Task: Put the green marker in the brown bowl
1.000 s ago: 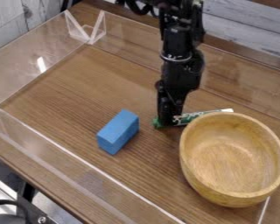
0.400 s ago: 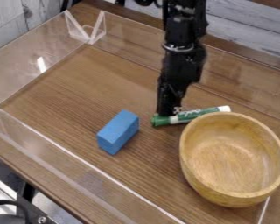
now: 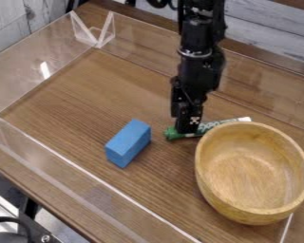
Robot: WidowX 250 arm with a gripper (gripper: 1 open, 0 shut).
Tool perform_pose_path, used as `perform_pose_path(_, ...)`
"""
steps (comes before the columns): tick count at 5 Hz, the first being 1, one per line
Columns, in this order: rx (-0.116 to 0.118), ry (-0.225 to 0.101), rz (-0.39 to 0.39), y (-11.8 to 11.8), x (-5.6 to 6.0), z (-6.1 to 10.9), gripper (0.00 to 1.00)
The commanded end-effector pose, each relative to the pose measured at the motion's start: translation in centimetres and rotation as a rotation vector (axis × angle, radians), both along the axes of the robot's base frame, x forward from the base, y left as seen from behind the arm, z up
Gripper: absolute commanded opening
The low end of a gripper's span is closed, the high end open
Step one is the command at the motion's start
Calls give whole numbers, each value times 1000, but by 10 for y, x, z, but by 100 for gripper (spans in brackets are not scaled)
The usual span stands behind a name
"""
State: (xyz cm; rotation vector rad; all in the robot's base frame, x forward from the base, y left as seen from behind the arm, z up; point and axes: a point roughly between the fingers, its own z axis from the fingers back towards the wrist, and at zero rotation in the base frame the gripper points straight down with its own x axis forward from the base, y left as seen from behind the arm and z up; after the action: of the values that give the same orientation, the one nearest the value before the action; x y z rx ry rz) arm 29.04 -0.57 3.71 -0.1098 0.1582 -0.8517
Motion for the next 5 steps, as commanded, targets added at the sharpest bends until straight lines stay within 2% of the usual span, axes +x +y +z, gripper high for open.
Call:
perform_pose_path(1,-8,-53,10,3,9,4,100)
perform_pose_path(2,-15,-57,6,3,11,-3,100)
perform_pose_path(3,-19,-59,2,4,12,-7,0)
perform_pose_path(5,-6,-34,1,3,13,6,0)
